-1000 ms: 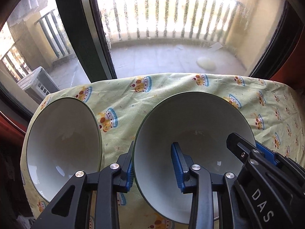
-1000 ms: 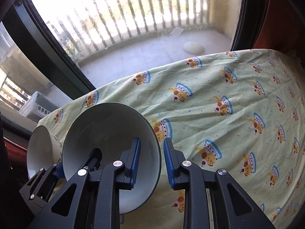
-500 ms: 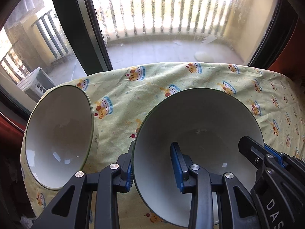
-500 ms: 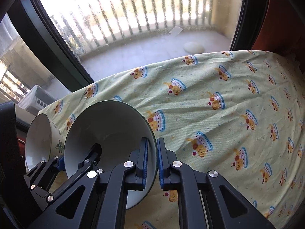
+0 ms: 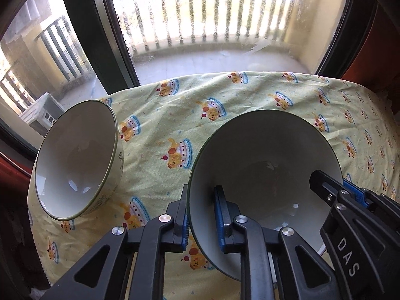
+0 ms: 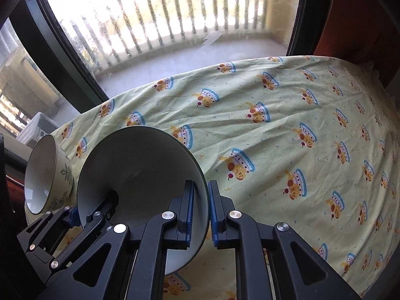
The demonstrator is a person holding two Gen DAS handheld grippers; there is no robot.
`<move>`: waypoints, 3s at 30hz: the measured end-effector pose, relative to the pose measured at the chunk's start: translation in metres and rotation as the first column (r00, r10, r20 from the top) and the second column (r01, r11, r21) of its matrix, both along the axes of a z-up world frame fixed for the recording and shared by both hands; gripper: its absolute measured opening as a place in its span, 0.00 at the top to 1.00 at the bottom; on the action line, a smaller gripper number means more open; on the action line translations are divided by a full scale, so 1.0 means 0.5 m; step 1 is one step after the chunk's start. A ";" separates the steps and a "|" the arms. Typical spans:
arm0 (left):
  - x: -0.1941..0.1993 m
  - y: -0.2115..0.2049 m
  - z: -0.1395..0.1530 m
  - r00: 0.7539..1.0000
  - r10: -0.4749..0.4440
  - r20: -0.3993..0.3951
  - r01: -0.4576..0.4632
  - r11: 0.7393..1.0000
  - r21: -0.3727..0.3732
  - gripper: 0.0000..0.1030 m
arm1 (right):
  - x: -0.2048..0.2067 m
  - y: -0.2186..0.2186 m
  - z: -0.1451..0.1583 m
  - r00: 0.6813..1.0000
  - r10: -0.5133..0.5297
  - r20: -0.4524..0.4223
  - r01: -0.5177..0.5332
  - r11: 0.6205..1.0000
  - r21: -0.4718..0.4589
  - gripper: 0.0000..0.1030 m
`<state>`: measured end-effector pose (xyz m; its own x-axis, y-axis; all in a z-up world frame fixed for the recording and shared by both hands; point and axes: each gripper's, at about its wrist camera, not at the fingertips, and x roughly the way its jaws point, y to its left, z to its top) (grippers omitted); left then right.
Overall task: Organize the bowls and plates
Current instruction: 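Lift the bowl with both grippers and carry it toward the placed bowl, then lower the held bowl into the placed large bowl with both grippers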
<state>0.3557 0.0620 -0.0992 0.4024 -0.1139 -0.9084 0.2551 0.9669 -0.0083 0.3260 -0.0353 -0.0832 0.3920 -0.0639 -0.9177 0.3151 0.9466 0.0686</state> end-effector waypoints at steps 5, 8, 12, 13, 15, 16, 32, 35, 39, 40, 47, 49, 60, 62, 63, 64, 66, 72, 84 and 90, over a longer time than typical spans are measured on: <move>-0.014 -0.001 0.000 1.000 -0.008 -0.018 0.009 1.000 0.007 0.87 | -0.009 -0.001 0.000 1.000 0.012 -0.007 -0.012 1.000 -0.016 0.85; -0.027 -0.002 0.001 0.999 -0.013 -0.031 0.013 1.000 0.000 0.86 | -0.023 0.000 0.003 1.000 0.012 -0.011 -0.012 1.000 -0.028 0.85; -0.051 -0.001 0.009 0.999 0.004 -0.039 -0.004 1.000 -0.006 0.86 | -0.045 -0.002 0.011 1.000 0.016 -0.008 -0.017 0.999 -0.032 0.85; -0.058 0.000 0.012 0.999 0.010 -0.041 -0.010 1.000 -0.008 0.86 | -0.051 -0.002 0.014 1.000 0.020 -0.008 -0.020 0.999 -0.032 0.85; -0.073 0.000 0.018 0.999 0.023 -0.044 -0.024 1.000 -0.014 0.86 | -0.063 -0.001 0.022 1.000 0.031 -0.001 -0.031 0.999 -0.037 0.85; -0.081 -0.001 0.022 0.999 0.029 -0.041 -0.030 0.999 -0.014 0.86 | -0.070 -0.002 0.026 0.999 0.036 0.001 -0.036 0.999 -0.037 0.85; -0.195 -0.064 0.091 0.978 0.207 0.021 -0.206 0.978 -0.022 0.86 | -0.158 -0.069 0.095 0.981 0.188 0.046 -0.189 0.982 0.003 0.86; -0.209 -0.081 0.100 0.973 0.231 0.024 -0.230 0.973 -0.035 0.86 | -0.166 -0.086 0.107 0.973 0.223 0.053 -0.223 0.975 -0.006 0.86; -0.227 -0.105 0.119 0.968 0.246 0.037 -0.245 0.969 -0.044 0.86 | -0.178 -0.114 0.124 0.969 0.240 0.062 -0.240 0.971 -0.008 0.86; -0.232 -0.113 0.124 0.968 0.249 0.041 -0.247 0.968 -0.046 0.86 | -0.181 -0.122 0.128 0.968 0.242 0.065 -0.242 0.970 -0.008 0.86; -0.266 -0.150 0.160 0.962 0.266 0.069 -0.262 0.963 -0.059 0.86 | -0.215 -0.165 0.170 0.960 0.262 0.100 -0.262 0.965 -0.016 0.86; -0.278 -0.159 0.170 0.960 0.269 0.080 -0.265 0.962 -0.060 0.86 | -0.226 -0.175 0.181 0.958 0.264 0.112 -0.264 0.964 -0.015 0.86; -0.355 -0.192 0.194 0.950 0.294 0.106 -0.288 0.955 -0.070 0.86 | -0.303 -0.218 0.215 0.947 0.281 0.155 -0.283 0.959 -0.011 0.86; -0.371 -0.196 0.192 0.949 0.297 0.104 -0.291 0.954 -0.069 0.86 | -0.318 -0.223 0.216 0.946 0.284 0.157 -0.287 0.958 -0.008 0.86; -0.378 -0.197 0.190 0.948 0.300 0.103 -0.294 0.953 -0.068 0.86 | -0.326 -0.226 0.215 0.945 0.286 0.157 -0.289 0.957 -0.008 0.86; -0.384 -0.199 0.187 0.948 0.300 0.102 -0.295 0.953 -0.067 0.86 | -0.333 -0.228 0.214 0.945 0.288 0.156 -0.291 0.957 -0.006 0.86; -0.399 -0.201 0.182 0.948 0.304 0.097 -0.299 0.952 -0.066 0.86 | -0.348 -0.232 0.211 0.944 0.293 0.153 -0.295 0.955 -0.005 0.86; -0.436 -0.205 0.157 0.947 0.315 0.065 -0.311 0.949 -0.056 0.86 | -0.387 -0.238 0.188 0.943 0.310 0.125 -0.312 0.950 -0.001 0.86; -0.475 -0.210 0.103 0.950 0.311 0.026 -0.311 0.950 -0.019 0.85 | -0.436 -0.232 0.136 0.944 0.324 0.056 -0.325 0.946 0.004 0.86; -0.479 -0.207 0.076 0.952 0.306 -0.004 -0.306 0.952 -0.006 0.83 | -0.445 -0.228 0.110 0.946 0.323 0.020 -0.323 0.946 0.002 0.86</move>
